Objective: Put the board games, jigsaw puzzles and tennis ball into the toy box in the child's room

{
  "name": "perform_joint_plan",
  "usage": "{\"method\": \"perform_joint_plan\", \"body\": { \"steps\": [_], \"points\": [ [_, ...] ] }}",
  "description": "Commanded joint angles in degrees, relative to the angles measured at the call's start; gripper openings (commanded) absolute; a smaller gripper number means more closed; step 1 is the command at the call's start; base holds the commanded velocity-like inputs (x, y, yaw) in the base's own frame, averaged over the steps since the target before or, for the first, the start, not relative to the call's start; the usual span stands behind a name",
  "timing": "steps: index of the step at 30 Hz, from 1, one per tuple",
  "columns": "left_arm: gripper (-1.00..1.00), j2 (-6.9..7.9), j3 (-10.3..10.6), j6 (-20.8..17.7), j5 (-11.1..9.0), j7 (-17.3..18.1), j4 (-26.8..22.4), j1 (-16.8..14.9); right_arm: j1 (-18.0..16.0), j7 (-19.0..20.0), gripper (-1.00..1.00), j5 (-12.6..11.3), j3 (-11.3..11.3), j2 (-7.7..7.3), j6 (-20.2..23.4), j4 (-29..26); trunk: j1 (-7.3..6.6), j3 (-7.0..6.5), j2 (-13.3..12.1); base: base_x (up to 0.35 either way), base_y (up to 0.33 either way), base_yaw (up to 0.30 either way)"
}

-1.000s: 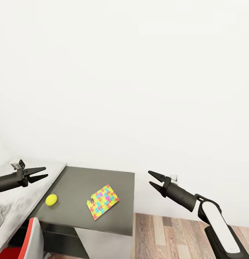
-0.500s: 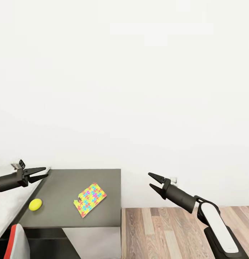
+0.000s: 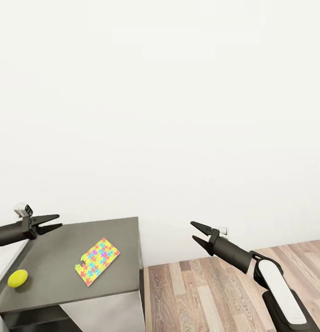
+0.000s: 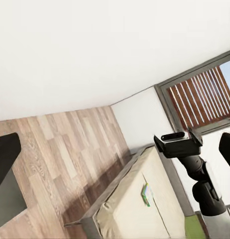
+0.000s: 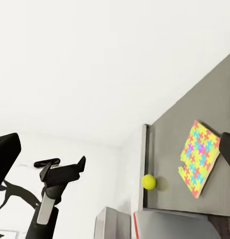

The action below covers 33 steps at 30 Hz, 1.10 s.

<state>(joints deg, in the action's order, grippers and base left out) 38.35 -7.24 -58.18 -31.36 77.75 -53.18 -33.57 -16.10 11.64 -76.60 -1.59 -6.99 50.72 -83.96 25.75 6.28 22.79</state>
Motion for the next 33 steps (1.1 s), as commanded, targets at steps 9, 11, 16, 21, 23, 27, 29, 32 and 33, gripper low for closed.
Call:
{"method": "perform_joint_plan", "body": {
  "steps": [9, 11, 16, 21, 23, 27, 29, 32, 33],
  "points": [
    [1.0, -0.02, 0.1, -0.5, -0.2, 0.1, 0.0, 0.0, -0.1, 0.3, 1.0, 0.4, -0.1, 0.01, 0.3, 0.0, 0.04, 0.13, 0.1, 0.0, 0.0, -0.281],
    [1.0, -0.02, 0.1, -0.5, -0.1, 0.0, 0.0, 0.0, -0.1, 0.3, 1.0, 0.3, -0.1, 0.02, 0.3, 0.0, 0.04, 0.13, 0.1, 0.0, 0.0, -0.281],
    [1.0, -0.06, 0.1, -0.5, -0.2, 0.0, 0.0, 0.0, -0.1, 0.3, 1.0, 0.3, -0.2, 0.01, 0.3, 0.1, 0.04, 0.13, 0.1, 0.0, 0.0, -0.281],
    [1.0, -0.1, 0.1, -0.5, -0.1, 0.0, 0.0, 0.0, -0.1, 0.3, 1.0, 0.3, -0.2, 0.04, 0.3, 0.3, 0.04, 0.13, 0.1, 0.0, 0.0, -0.281],
    [1.0, -0.11, 0.1, -0.5, -0.1, 0.0, -0.1, 0.0, -0.1, 0.2, 1.0, 0.3, -0.2, 0.04, 0.3, 0.8, 0.04, 0.13, 0.1, 0.0, 0.0, -0.281],
    [1.0, -0.11, 0.2, -0.5, -0.1, 0.0, 0.0, 0.0, -0.1, 0.2, 1.0, 0.3, -0.3, 0.04, 0.3, 2.1, 0.04, 0.13, 0.1, 0.0, 0.0, -0.281],
    [1.0, -0.11, 0.2, -0.5, -0.1, 0.0, 0.0, 0.0, -0.1, 0.2, 1.0, 0.3, -0.3, 0.04, 0.3, 2.7, 0.04, 0.13, 0.1, 0.0, 0.0, -0.281],
    [1.0, -0.13, 0.2, -0.5, -0.1, 0.0, -0.1, -0.1, -0.1, 0.2, 1.0, 0.3, -0.4, 0.04, 0.2, 3.0, 0.04, 0.13, 0.1, 0.0, 0.0, -0.281],
    [1.0, -0.14, 0.2, -0.5, -0.1, 0.0, -0.1, -0.1, -0.1, 0.2, 1.0, 0.3, -0.4, 0.04, 0.2, 3.0, 0.04, 0.13, 0.1, 0.0, 0.0, -0.281]
  ]
}}
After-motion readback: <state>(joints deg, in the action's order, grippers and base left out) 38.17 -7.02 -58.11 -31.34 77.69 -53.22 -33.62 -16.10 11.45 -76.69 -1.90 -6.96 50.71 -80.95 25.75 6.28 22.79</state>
